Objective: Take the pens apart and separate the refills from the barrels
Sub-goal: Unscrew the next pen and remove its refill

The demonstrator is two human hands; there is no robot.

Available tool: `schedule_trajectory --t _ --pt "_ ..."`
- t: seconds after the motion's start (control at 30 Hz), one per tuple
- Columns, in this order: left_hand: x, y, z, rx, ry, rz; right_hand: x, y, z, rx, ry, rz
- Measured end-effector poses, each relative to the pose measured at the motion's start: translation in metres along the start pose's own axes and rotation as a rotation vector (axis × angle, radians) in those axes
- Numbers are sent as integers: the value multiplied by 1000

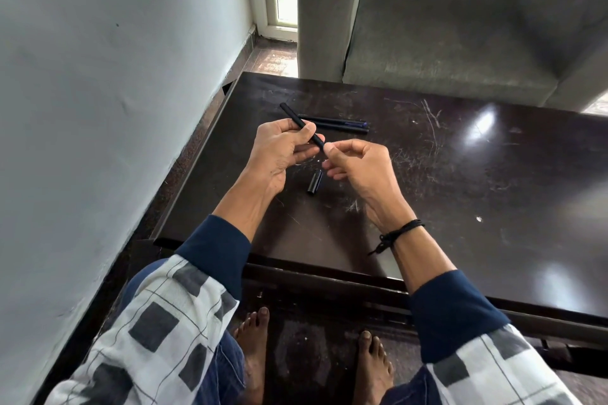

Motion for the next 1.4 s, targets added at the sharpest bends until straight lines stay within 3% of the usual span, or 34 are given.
schedule_trajectory --t 0.33,0.6,1.4 --pt "0 -1 2 12 7 -3 4 -3 -1 42 2 -15" --pt "0 2 0 19 -4 -23 4 -12 2 -57 -71 -83" --pt "-4 0 0 26 13 -22 2 -5 3 43 -81 -120"
Point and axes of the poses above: each hand's wrist, its own z-axis away from the middle knuckle, its own y-axis out of the back of the hand, x = y × z, the point moved 3 cm from there along -z, towards the middle knuckle, and after that the axes turned 8 degrees about z, right-handed, at the moved point
